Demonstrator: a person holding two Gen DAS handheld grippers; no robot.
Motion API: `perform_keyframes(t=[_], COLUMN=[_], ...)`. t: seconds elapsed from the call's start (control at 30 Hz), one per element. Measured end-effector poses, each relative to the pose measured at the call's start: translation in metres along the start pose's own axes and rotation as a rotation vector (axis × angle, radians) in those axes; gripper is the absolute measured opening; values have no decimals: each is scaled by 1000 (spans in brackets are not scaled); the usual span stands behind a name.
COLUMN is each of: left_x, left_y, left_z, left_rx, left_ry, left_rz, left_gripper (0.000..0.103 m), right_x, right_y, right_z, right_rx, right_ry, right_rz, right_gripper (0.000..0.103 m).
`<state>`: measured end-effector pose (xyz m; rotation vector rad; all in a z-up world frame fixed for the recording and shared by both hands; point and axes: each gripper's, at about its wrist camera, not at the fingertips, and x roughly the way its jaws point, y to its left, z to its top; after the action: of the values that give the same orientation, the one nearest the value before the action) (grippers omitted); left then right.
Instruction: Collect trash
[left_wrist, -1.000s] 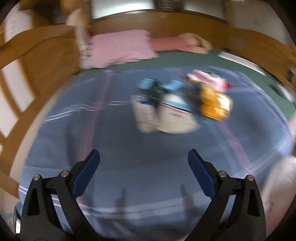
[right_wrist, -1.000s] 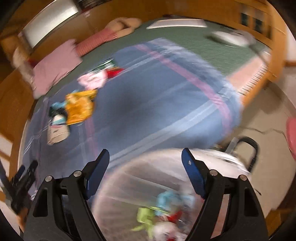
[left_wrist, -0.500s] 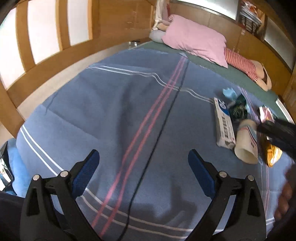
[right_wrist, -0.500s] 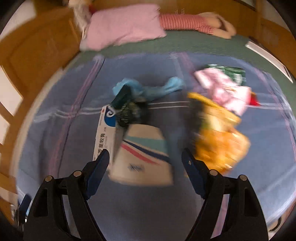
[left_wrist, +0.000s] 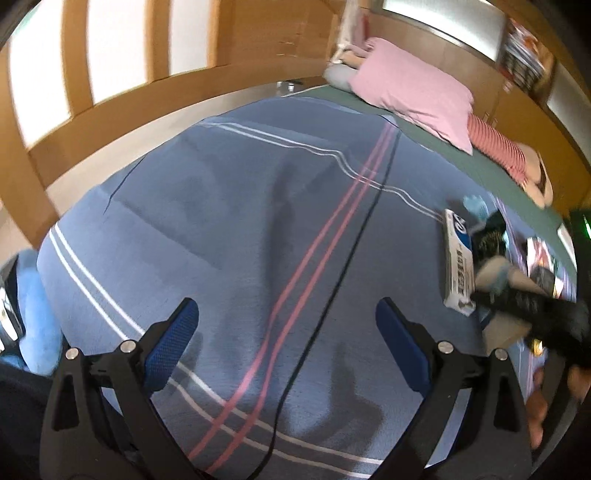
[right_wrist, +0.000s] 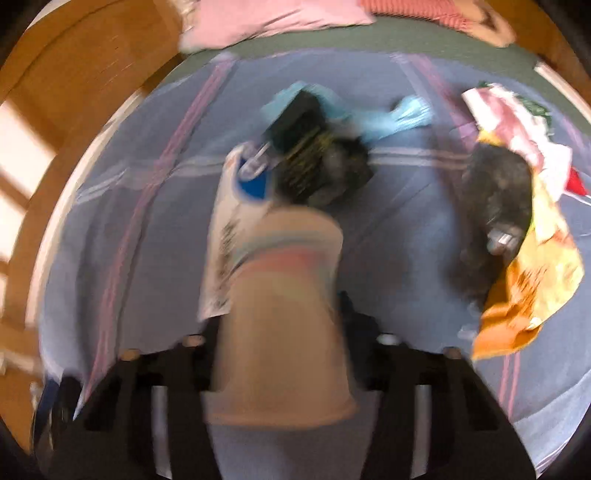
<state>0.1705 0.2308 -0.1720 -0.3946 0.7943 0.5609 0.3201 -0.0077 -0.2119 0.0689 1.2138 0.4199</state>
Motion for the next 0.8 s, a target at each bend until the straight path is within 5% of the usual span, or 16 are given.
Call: perform_keyframes(t=[0.17, 0.3, 0.33, 0.43, 0.5, 0.8], left_x=[6, 11, 11, 11, 10, 10], left_y=[11, 14, 14, 11, 9, 1], left_z=[0, -1, -1, -2, -2, -3], left_rx=[-61, -78, -78, -69, -59, -22], left_ry=[41, 70, 72, 69, 67, 68], left_rz=[-16, -28, -28, -29, -28, -26], left_gripper=[96, 96, 96, 96, 96, 96], right_x=[-6, -51, -61, -98, -103, -34], right_y=[22, 10, 3, -24, -39, -71], right_z=[-31, -32, -30, -20, -13, 3], right_rx=[-160, -138, -111, 5, 64, 100], right_ry=[93, -61, -108, -324, -382, -181], right_rz=[78, 74, 48, -218, -352, -421], right_gripper=[44, 56, 64, 89, 93, 87])
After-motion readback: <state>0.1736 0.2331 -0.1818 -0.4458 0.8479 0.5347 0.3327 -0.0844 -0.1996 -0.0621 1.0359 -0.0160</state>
